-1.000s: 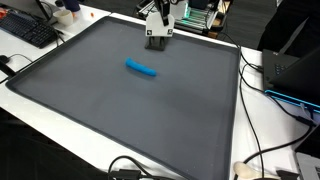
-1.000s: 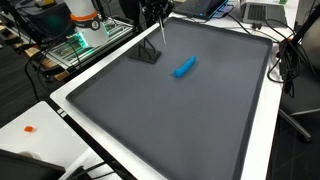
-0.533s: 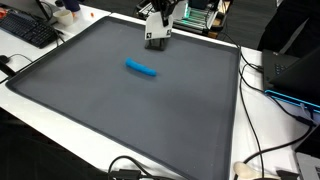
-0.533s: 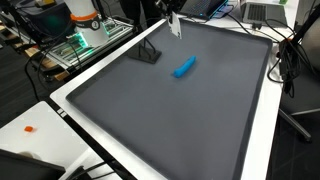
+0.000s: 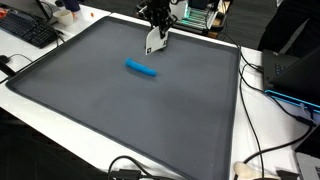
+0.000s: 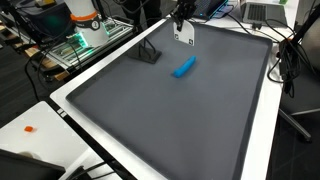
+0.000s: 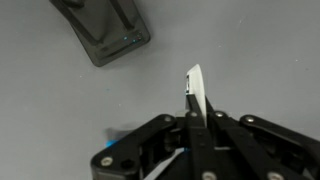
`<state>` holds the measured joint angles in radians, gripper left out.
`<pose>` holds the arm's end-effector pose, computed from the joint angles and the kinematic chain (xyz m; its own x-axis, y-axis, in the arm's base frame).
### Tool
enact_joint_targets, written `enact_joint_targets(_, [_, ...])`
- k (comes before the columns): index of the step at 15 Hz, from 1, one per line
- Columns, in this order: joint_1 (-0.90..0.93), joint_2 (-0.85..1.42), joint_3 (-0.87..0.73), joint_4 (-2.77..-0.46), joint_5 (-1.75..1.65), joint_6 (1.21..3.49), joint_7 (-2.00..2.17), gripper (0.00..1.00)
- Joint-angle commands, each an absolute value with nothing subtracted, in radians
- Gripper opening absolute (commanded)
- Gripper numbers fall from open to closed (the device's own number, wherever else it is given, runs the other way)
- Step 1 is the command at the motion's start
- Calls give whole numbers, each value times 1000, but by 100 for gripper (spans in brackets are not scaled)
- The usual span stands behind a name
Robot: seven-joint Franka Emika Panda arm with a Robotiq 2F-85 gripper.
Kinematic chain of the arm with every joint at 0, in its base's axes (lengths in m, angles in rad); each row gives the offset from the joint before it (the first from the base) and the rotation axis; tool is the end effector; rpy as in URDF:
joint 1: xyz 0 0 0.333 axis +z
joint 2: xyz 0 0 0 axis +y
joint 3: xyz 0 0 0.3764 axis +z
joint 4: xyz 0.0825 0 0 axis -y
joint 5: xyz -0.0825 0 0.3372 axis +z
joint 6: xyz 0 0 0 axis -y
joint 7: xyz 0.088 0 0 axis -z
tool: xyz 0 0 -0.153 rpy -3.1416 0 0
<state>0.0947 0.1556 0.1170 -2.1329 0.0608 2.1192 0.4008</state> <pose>0.4970 0.1107 0.3676 0.9587 -0.2201 -0.1803 -0.2225 -0.9749 0.0070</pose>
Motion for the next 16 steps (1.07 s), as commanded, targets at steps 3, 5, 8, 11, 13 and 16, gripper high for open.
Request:
enact_joint_targets(3, [111, 184, 102, -2103, 59, 2109, 387, 4])
enact_joint_targets(5, [111, 186, 102, -2100, 59, 2108, 386, 4])
enact_joint_targets(8, [120, 195, 104, -2083, 25, 2113, 371, 1])
enact_joint_targets(11, [130, 219, 106, -2045, -26, 2099, 314, 1])
enact_joint_targets(13, [136, 243, 105, -2018, -55, 2087, 279, 1])
enact_joint_targets(16, [141, 297, 107, -1972, -70, 2081, 230, 1])
